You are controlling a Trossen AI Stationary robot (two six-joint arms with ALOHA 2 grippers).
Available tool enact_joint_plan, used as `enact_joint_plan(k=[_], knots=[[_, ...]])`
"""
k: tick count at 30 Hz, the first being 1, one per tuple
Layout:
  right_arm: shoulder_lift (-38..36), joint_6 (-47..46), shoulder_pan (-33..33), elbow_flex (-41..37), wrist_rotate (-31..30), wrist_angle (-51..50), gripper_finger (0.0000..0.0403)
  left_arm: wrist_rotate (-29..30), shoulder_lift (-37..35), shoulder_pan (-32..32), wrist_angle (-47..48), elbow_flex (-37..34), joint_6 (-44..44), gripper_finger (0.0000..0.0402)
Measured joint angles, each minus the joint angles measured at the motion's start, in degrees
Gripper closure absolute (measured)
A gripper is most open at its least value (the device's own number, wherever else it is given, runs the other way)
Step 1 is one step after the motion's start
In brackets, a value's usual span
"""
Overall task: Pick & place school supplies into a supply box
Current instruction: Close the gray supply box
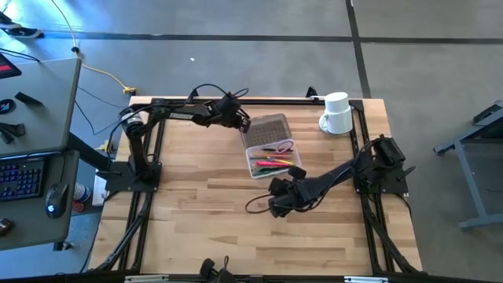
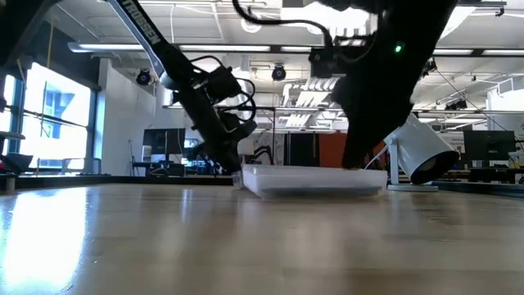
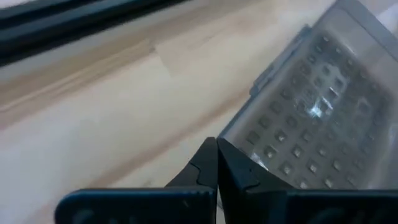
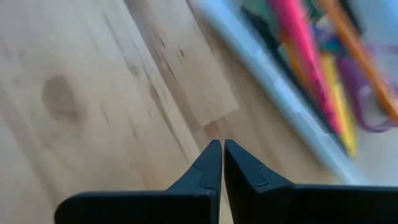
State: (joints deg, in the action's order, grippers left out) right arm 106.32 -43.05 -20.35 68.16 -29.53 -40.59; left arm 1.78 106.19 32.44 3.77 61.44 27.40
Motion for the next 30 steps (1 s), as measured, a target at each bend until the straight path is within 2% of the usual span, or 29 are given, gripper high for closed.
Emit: enact_joint_plan(k=[6, 12, 15, 22, 26, 30], knots=[[0.3, 0.2, 2.8, -9.6, 4.5, 12.6, 0.0402, -2.7, 1.3, 0.2, -0.5, 1.8, -0.2, 0.0389], [-0.8, -2.0, 2.9, -16.9, 3.7, 21.8, 0.0402, -3.9, 0.8, 0.2, -0.3, 4.9, -0.3, 0.0375], [-1.9, -2.0, 3.0, -18.0, 3.4, 22.7, 0.0402, -2.8, 0.8, 0.2, 0.8, 7.1, -0.2, 0.0381], [-3.6, -2.0, 3.1, -18.5, 4.0, 25.3, 0.0403, 6.1, 1.9, 0.8, 1.5, 8.1, -0.5, 0.0389], [-3.7, -1.7, 3.2, -18.5, 4.6, 26.1, 0.0403, 6.3, 4.2, 1.1, 3.5, 8.2, -0.1, 0.0376], [-3.7, -1.5, 3.2, -18.5, 4.5, 26.1, 0.0403, 5.6, 7.0, 0.9, 2.1, 8.1, -0.2, 0.0381]])
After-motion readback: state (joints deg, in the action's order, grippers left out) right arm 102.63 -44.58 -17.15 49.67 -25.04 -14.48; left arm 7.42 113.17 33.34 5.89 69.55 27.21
